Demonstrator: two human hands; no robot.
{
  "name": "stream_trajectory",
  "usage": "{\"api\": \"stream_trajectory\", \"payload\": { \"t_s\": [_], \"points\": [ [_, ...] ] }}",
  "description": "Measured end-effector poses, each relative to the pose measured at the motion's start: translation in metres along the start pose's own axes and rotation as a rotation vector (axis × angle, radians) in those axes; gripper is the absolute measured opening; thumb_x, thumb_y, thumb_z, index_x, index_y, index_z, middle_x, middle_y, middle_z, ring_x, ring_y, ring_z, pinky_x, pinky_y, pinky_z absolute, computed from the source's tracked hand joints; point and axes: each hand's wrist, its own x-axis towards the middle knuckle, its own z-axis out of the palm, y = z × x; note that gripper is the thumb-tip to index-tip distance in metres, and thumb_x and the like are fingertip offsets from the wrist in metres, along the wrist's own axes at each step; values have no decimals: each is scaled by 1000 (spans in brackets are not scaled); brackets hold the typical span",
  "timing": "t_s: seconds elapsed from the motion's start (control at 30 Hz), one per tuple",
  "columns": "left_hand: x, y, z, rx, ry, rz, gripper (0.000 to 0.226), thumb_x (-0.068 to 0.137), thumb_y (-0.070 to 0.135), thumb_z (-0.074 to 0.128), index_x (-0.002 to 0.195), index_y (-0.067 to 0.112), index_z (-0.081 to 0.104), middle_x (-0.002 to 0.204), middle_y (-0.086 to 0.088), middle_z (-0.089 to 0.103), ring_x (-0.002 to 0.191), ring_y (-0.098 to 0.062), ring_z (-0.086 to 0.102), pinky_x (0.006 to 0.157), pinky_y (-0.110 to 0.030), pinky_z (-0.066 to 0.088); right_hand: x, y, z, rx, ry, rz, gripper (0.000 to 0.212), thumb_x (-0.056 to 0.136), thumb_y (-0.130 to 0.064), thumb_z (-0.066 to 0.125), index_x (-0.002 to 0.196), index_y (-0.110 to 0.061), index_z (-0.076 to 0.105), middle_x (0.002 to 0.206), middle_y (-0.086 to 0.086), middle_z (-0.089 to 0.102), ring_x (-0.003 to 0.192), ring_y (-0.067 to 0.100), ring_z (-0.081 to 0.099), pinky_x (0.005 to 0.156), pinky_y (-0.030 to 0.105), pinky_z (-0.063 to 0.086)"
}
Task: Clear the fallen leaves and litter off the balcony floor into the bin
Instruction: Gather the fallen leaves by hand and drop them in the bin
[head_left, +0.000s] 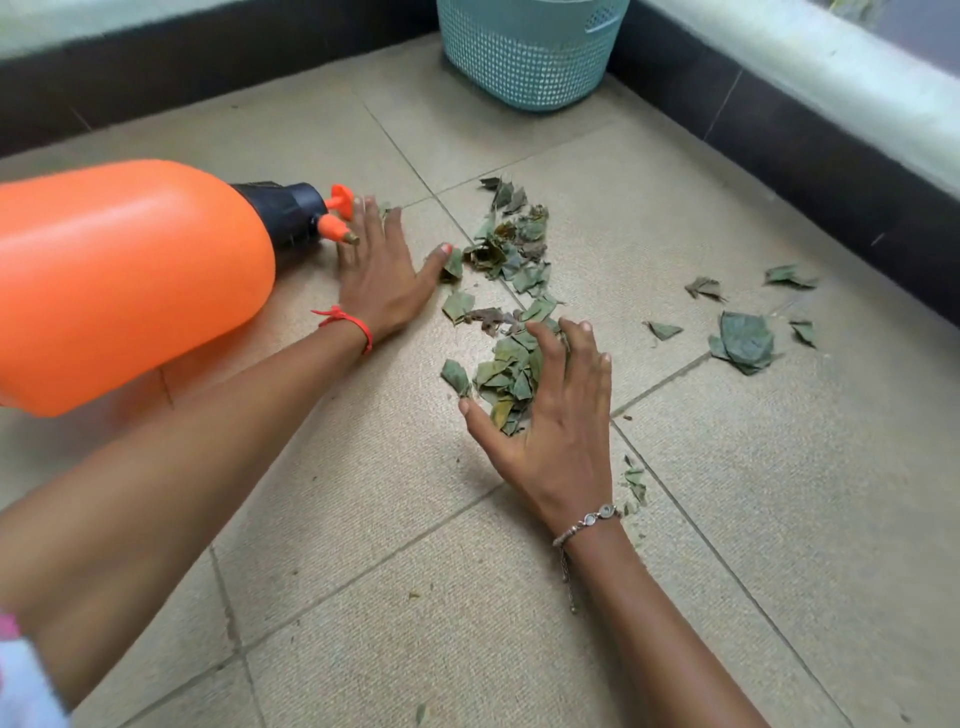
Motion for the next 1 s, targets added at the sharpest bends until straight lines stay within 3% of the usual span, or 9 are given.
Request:
{"api": "stream_trajectory", "payload": {
  "t_s": [0.13,0.23,0.3,0.47,0.53,0.6,0.7,0.87,1.0],
  "points": [
    [-9,5,6,19,-51,165,71,97,54,26,149,9,11,158,-13,6,146,-24,5,118,-40,4,1,0,-1,1,1,9,78,74,-69,41,135,-23,28,142,6,29,141,25,16,118,43,6],
    [-22,13,2,-161,-163,327,64,96,51,34,146,14,24,150,-11,31,136,-23,32,114,-44,26,1,1,-1,7,-8,17,76,75,-69,40,135,-23,27,143,6,27,142,23,14,118,41,4],
    [-31,18,-2,-298,-227,391,63,91,50,38,143,16,30,143,-8,42,127,-18,42,107,-34,35,0,1,0,13,-1,34,74,77,-67,42,135,-24,24,144,6,26,142,22,13,118,40,4],
    [-34,28,-3,-398,-140,354,56,97,39,44,144,18,25,155,-5,22,137,-15,26,107,-26,19,0,1,0,-9,-48,169,76,83,-68,27,143,-23,17,154,6,11,145,19,2,119,38,0],
    [-29,30,-3,-382,-125,281,58,97,40,42,146,16,22,155,-5,21,140,-18,23,107,-24,17,4,0,-1,74,-89,172,75,85,-67,23,146,-24,14,156,2,5,145,14,3,119,39,7],
    [-23,29,-1,-359,-117,252,60,97,44,39,147,16,20,155,-5,22,141,-19,23,114,-31,17,20,-2,-3,222,-42,146,68,90,-61,29,147,-25,18,156,-3,7,144,11,9,117,43,19],
    [-14,25,3,-356,-92,210,67,94,53,34,147,15,21,155,-6,23,142,-21,23,118,-45,17,72,6,1,266,34,93,60,92,-53,31,144,-23,27,155,-3,15,143,11,13,116,43,22],
    [-14,23,9,-402,-56,179,67,92,57,31,148,22,18,156,0,21,141,-15,23,116,-37,19,164,25,20,277,-138,-2,56,94,-48,34,142,-18,33,155,3,17,143,17,15,116,41,22],
    [-12,23,9,-454,-37,133,74,85,62,29,148,28,14,157,3,17,141,-12,23,104,-30,22,209,26,40,213,-304,-93,51,96,-43,39,141,-21,34,156,1,14,144,17,10,114,39,16]
  ]
}}
